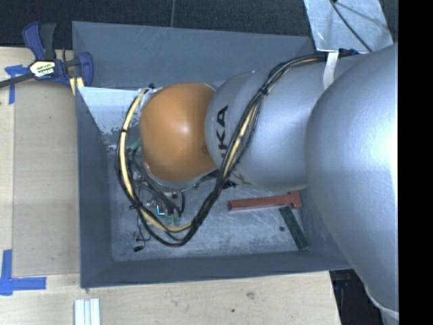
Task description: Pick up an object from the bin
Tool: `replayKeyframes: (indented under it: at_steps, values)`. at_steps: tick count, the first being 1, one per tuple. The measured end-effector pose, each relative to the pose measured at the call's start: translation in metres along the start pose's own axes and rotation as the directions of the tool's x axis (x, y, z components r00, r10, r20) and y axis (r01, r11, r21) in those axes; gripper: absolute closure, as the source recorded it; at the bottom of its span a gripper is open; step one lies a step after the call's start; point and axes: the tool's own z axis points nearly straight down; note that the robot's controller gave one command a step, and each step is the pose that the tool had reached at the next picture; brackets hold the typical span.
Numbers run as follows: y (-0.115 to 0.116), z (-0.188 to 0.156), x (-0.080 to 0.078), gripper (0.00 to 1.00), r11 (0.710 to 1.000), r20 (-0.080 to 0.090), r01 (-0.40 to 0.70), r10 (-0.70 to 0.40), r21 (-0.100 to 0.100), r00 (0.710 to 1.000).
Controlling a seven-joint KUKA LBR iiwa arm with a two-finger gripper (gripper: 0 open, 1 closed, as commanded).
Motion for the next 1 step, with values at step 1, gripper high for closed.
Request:
replayKeyframes:
  at_steps: [1]
  values:
    - [0.0037,-0.0088,0.0039,0.0,0.994,0.007,0.114,-0.114,-0.001,0.993]
